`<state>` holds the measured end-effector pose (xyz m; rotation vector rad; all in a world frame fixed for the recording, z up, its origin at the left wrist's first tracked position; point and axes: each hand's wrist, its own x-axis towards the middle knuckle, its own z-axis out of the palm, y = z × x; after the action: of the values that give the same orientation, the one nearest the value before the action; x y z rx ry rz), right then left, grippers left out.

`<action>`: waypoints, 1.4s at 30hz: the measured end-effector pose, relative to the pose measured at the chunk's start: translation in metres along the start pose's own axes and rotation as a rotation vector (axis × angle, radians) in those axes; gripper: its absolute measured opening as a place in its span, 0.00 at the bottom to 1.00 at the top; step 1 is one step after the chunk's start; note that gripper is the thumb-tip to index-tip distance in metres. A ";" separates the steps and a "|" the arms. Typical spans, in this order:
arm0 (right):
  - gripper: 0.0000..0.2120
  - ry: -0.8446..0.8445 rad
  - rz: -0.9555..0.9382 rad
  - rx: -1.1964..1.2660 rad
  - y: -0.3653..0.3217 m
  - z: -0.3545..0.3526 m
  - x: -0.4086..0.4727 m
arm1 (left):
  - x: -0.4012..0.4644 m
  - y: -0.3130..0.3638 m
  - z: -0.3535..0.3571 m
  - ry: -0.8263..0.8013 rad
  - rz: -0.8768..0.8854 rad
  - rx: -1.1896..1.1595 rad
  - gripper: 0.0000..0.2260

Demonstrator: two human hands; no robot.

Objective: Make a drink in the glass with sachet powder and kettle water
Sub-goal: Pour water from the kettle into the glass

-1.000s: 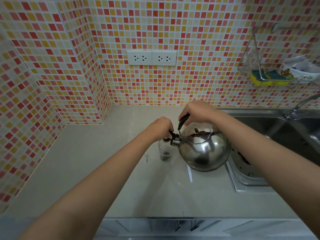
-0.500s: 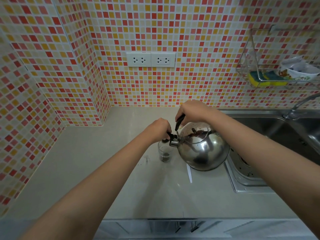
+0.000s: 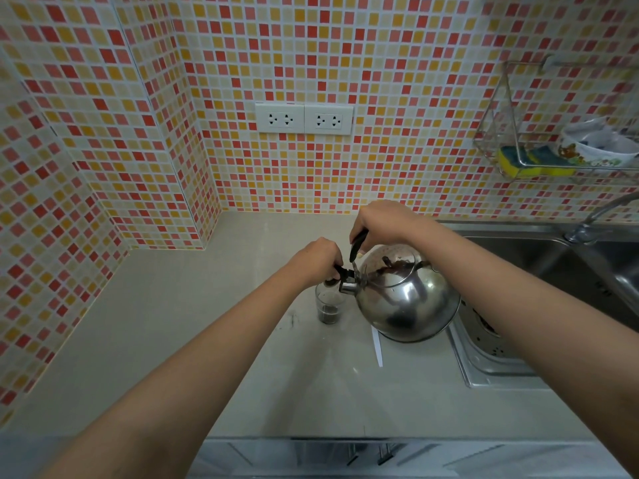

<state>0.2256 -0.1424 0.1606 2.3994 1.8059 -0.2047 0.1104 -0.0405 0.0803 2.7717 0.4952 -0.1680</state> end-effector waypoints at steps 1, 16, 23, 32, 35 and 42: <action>0.12 0.000 0.000 -0.003 0.000 0.000 0.000 | 0.000 0.000 0.000 -0.002 -0.003 -0.003 0.11; 0.12 -0.025 -0.007 -0.026 0.000 -0.003 0.004 | 0.001 0.002 0.001 0.007 -0.002 -0.028 0.11; 0.11 -0.037 -0.006 -0.040 -0.001 -0.006 0.002 | 0.000 0.003 0.001 0.013 0.012 -0.030 0.11; 0.12 -0.035 -0.001 -0.028 -0.001 -0.005 0.001 | -0.002 0.005 0.000 0.011 0.016 -0.019 0.11; 0.12 -0.042 -0.002 -0.025 0.000 -0.006 0.000 | -0.003 0.007 -0.001 0.003 0.013 -0.016 0.12; 0.12 -0.051 0.005 -0.025 0.000 -0.008 -0.002 | -0.005 0.010 -0.003 0.009 0.004 -0.025 0.13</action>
<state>0.2257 -0.1426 0.1685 2.3602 1.7695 -0.2392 0.1096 -0.0504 0.0865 2.7503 0.4908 -0.1476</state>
